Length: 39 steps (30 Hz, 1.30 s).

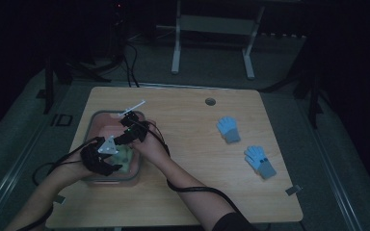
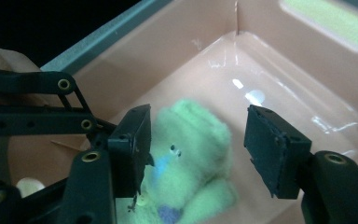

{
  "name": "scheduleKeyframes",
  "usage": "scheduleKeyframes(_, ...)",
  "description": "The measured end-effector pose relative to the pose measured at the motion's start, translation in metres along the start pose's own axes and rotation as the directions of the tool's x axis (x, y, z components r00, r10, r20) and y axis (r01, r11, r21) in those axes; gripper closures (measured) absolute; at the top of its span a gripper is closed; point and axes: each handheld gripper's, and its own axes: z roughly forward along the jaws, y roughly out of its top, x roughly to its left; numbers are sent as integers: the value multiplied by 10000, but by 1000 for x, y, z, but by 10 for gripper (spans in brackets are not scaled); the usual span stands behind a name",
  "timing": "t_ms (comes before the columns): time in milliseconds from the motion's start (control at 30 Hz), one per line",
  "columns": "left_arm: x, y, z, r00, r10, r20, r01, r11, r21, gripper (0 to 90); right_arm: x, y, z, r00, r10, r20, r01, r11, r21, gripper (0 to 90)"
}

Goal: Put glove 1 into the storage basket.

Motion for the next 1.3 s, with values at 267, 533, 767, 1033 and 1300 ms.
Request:
scheduleKeyframes(267, 2, -1, -13, 9921, -1210, 324, 1232, 9895, -754, 361, 1, -6, -27, 9995, -217, -231, 211, 9993, -298, 404)
scheduleKeyframes(533, -12, 15, -20, 9925, -1154, 399, 1188, 9881, -981, 363, 0, -25, -53, 9984, -491, -277, 480, 9981, -396, 418)
scheduleKeyframes(767, -26, 37, -20, 9915, -1052, 770, 1136, 9869, -1148, 363, -8, -46, -75, 9985, -514, -160, 506, 9975, -493, 423)
scheduleKeyframes(1033, -48, 63, -15, 9894, -938, 1110, 1084, 9850, -1344, 363, -22, -70, -93, 9989, -459, 103, 462, 9981, -412, 422)
scheduleKeyframes(1300, -67, 87, -1, 9819, -1321, 1354, 1499, 9800, -1308, 319, -39, -93, -113, 9980, -528, 348, 539, 9981, -310, 392)
